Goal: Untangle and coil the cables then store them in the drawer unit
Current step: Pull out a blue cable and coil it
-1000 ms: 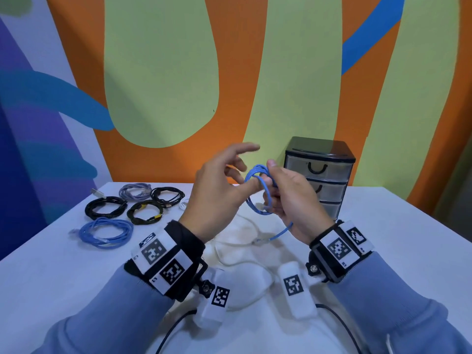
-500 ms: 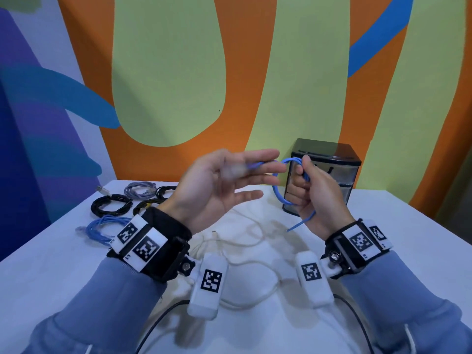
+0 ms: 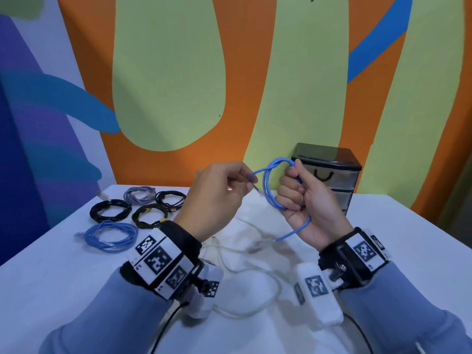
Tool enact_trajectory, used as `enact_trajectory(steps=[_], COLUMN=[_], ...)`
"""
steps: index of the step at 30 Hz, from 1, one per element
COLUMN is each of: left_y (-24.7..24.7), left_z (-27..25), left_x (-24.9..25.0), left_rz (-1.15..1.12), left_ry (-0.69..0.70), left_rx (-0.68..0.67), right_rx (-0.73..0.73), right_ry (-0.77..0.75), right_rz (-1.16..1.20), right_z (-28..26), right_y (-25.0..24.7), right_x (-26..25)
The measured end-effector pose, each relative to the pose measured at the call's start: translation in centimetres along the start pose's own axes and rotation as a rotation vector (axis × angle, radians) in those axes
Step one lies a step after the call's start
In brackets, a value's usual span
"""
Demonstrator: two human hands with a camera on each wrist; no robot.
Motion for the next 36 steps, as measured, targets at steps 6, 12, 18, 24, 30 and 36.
enact_trajectory(steps=[6, 12, 18, 24, 30, 36], left_y=[2.9, 4.1, 4.1, 4.2, 3.9, 2.6], left_z=[-1.3, -2.0, -1.9, -1.8, -2.0, -1.5], left_x=[0.2, -0.5, -0.8, -0.5, 0.2, -0.7], left_rz=[-0.482, -0.653, -0.726, -0.684, -0.545, -0.382], left_ry=[-0.229, -0.346, -0.427, -0.488, -0.415, -0.323], left_rx=[-0.128, -0.143, -0.157, -0.185, -0.256, -0.099], right_rx=[0.203, 0.238, 0.214, 0.172, 0.054, -0.025], right_ry=[-0.341, -0.424, -0.359, -0.216, -0.083, -0.077], right_rz=[-0.53, -0.686, -0.62, -0.422, -0.207, -0.095], right_z=[0.0, -0.2, -0.2, -0.1, -0.2, -0.2], right_y=[-0.8, -0.9, -1.0, -1.1, -0.1, 0.4], right_x=[-1.5, -1.5, -1.1, -0.7, 0.1, -0.4])
Point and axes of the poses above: each hand's wrist, its own z-axis towards the middle knuckle, its own y-axis out of the palm, x = y × z, the point moved 8 cm from there along z, towards the middle knuckle, and after that the axes turned 5 degrees about -z, right-handed, at the moved point
